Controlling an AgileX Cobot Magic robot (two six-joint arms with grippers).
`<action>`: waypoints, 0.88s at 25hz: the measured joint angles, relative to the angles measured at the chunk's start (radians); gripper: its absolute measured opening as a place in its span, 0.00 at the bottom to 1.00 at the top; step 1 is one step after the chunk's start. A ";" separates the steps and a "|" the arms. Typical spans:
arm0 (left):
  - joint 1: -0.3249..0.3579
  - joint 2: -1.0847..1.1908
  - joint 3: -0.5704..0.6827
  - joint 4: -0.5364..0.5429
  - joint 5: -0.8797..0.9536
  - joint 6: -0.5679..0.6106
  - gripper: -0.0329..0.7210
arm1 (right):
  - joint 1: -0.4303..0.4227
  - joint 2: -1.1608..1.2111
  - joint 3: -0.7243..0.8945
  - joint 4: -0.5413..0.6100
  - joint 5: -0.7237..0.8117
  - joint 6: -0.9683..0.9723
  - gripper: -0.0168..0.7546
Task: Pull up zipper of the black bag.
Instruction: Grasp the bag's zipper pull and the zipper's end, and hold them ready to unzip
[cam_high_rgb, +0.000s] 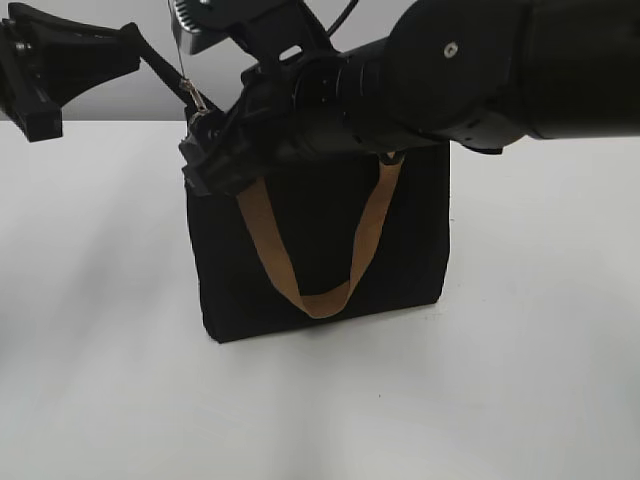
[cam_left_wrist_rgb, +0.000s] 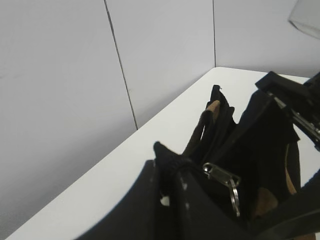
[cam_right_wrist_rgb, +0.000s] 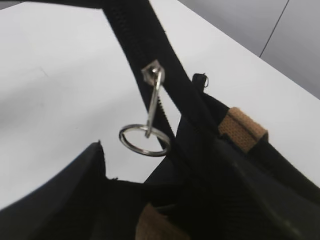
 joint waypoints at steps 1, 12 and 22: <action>0.000 0.000 0.000 0.000 0.000 0.000 0.08 | 0.000 0.000 0.000 0.000 0.002 0.000 0.67; 0.000 -0.001 0.000 0.000 0.006 0.000 0.08 | 0.048 0.000 0.000 0.014 -0.028 -0.008 0.59; 0.000 -0.001 0.000 -0.001 0.012 0.000 0.08 | 0.048 0.000 0.000 0.014 -0.028 -0.007 0.41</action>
